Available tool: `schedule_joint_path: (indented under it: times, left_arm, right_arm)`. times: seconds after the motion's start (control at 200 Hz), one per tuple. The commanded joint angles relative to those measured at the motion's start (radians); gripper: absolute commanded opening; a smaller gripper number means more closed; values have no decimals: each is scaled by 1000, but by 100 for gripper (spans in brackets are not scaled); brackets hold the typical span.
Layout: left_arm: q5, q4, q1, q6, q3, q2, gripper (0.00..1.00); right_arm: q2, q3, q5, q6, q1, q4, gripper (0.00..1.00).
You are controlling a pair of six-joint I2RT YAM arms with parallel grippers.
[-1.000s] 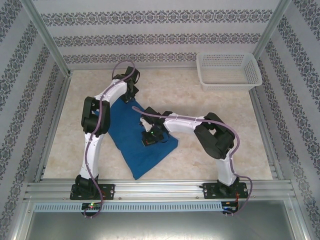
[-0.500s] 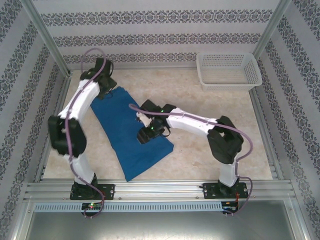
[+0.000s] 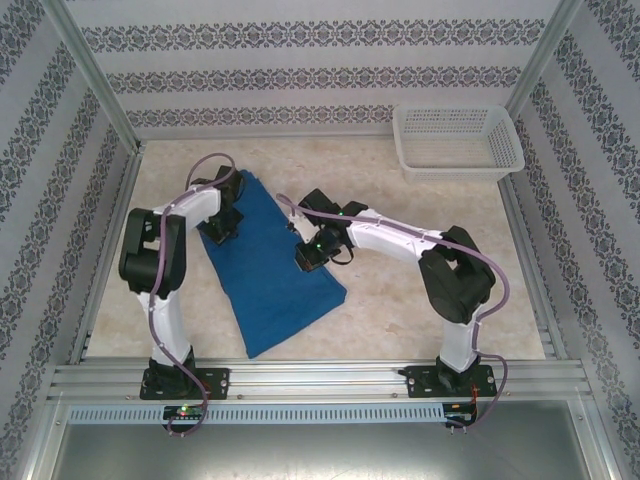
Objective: Roll up the long pants
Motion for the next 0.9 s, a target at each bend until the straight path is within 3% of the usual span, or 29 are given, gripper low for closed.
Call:
schedule_joint_path:
  times: [0.0,0.205,0.39,0.57,0.615,0.635,0.664,0.679,0.694,0.729,0.734,0.759,0.804,0.829,0.894]
  left_arm:
    - [30,29,-13,-3,120,145,0]
    - [76,-1,-45,37,332,289,0]
    - [129,55,-75,53,363,315,0]
    - [157,66,-110,69,373,317,0]
    - [166,58,-111,74,372,307,0]
    - [168,54,-110,79,373,297,0]
    - [169,46,-108,92,373,282,10]
    - [167,42,-108,102,372,269,14]
    - [161,41,-109,107,370,256,27]
    - [151,40,-108,119,358,221,57]
    - [149,40,-108,123,356,216,57]
    - [142,39,-106,131,346,193,75]
    - [130,24,-101,139,330,137,93]
    - [124,16,-97,141,323,108,100]
    - [116,-15,-83,148,305,34,100]
  right_arm:
    - [55,-22,-33,16,33,50,0]
    - [103,-123,-26,43,70,105,0]
    - [106,-201,-53,119,117,193,0]
    - [103,-159,-31,102,163,170,0]
    - [85,-135,0,66,173,132,22]
    - [73,-123,11,47,177,110,51]
    - [57,-99,44,22,182,72,73]
    - [48,-89,60,12,184,49,79]
    - [39,-79,78,-2,188,30,83]
    - [16,-55,115,-28,196,-8,86]
    - [11,-51,120,-33,198,-11,87]
    - [-8,-40,147,-48,204,-35,88]
    - [-51,-24,198,-74,219,-59,89]
    - [-75,-21,233,-88,229,-68,89]
    - [-122,-20,323,-127,256,-86,89]
